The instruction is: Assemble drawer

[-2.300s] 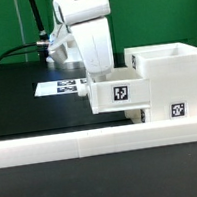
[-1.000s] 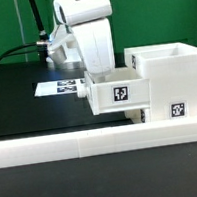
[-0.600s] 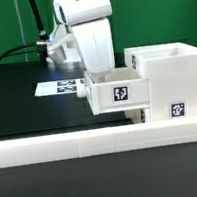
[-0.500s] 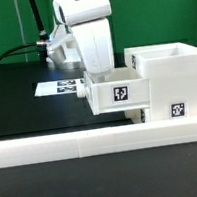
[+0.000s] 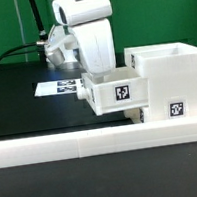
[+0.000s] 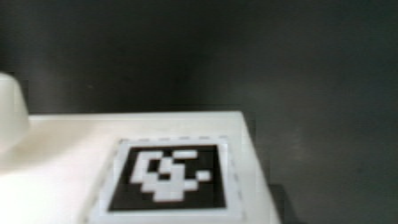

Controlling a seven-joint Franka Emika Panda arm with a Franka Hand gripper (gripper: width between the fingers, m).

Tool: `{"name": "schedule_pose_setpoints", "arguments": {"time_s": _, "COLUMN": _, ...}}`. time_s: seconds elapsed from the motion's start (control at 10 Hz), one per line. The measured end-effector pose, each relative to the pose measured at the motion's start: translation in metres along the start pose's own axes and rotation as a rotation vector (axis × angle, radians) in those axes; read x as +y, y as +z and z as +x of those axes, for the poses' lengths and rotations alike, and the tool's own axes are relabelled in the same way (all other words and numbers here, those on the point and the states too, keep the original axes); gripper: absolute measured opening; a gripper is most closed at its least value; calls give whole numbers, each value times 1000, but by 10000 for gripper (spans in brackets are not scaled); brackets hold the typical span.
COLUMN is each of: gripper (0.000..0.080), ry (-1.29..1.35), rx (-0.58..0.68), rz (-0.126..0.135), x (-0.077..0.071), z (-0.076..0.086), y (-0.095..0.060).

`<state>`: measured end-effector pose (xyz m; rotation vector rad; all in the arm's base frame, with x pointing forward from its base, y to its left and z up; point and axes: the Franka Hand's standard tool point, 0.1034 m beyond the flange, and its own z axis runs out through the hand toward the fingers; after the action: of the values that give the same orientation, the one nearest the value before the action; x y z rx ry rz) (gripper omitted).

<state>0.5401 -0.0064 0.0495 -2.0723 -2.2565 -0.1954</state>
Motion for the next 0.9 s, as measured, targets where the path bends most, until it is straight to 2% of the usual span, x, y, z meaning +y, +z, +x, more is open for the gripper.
{"name": "schedule_pose_setpoints", "arguments": {"time_s": 0.3, "gripper": 41, "ry": -57, "rx": -19, "rz": -1, "x": 2, "z": 3, "y": -1}}
{"name": "schedule_pose_setpoints", "arguments": {"time_s": 0.8, "gripper": 41, "ry": 44, "rx": -17, "rz": -6, "x": 6, "z": 5, "y": 0}}
{"name": "schedule_pose_setpoints", "arguments": {"time_s": 0.9, "gripper": 41, "ry": 62, "rx": -15, "rz": -6, "x": 7, "z": 11, "y": 0}}
